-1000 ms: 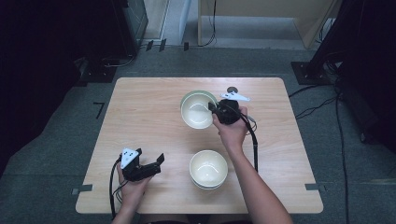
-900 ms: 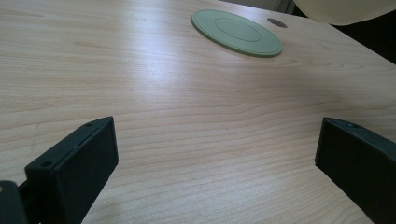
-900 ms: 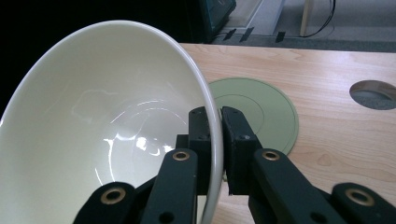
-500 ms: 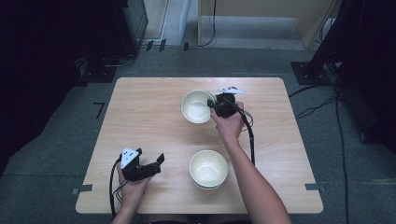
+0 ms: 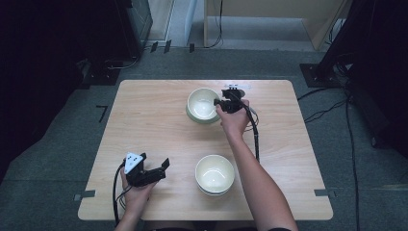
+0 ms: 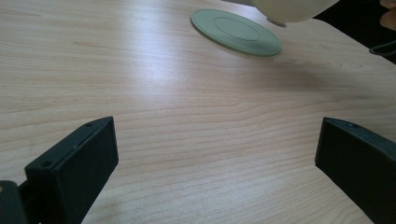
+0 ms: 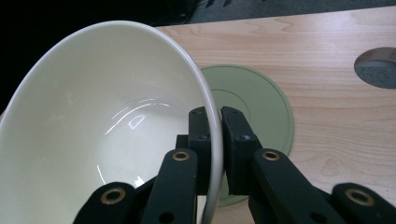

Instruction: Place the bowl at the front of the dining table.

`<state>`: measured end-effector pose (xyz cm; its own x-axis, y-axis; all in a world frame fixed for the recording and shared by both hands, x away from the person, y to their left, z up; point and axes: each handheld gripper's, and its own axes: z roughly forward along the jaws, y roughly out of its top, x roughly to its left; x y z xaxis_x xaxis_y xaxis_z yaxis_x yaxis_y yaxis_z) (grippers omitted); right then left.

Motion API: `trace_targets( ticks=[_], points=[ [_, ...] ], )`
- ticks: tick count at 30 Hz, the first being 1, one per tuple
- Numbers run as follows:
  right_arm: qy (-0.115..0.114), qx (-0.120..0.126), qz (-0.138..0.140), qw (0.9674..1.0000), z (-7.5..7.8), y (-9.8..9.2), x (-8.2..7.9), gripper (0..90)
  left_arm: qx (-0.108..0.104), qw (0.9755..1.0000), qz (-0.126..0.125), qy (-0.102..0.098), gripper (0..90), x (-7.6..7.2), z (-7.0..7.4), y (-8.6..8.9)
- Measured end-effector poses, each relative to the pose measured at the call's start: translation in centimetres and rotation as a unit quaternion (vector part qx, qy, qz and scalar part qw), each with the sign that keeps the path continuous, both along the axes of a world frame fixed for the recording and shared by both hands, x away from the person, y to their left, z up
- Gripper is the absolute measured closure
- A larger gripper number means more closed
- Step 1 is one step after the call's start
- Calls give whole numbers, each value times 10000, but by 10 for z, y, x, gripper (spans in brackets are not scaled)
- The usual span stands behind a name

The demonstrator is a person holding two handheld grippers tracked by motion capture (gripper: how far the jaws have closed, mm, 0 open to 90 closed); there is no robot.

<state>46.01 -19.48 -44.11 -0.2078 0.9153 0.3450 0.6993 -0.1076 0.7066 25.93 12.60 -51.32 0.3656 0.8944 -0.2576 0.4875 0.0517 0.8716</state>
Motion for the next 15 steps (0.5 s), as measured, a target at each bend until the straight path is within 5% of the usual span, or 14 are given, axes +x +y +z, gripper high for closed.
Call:
trace_targets(
  ticks=[15],
  points=[
    [709,180,-334,9968,-10,-1,27,846,-4,10000,-6,-1,0,0,0,0]
  ],
)
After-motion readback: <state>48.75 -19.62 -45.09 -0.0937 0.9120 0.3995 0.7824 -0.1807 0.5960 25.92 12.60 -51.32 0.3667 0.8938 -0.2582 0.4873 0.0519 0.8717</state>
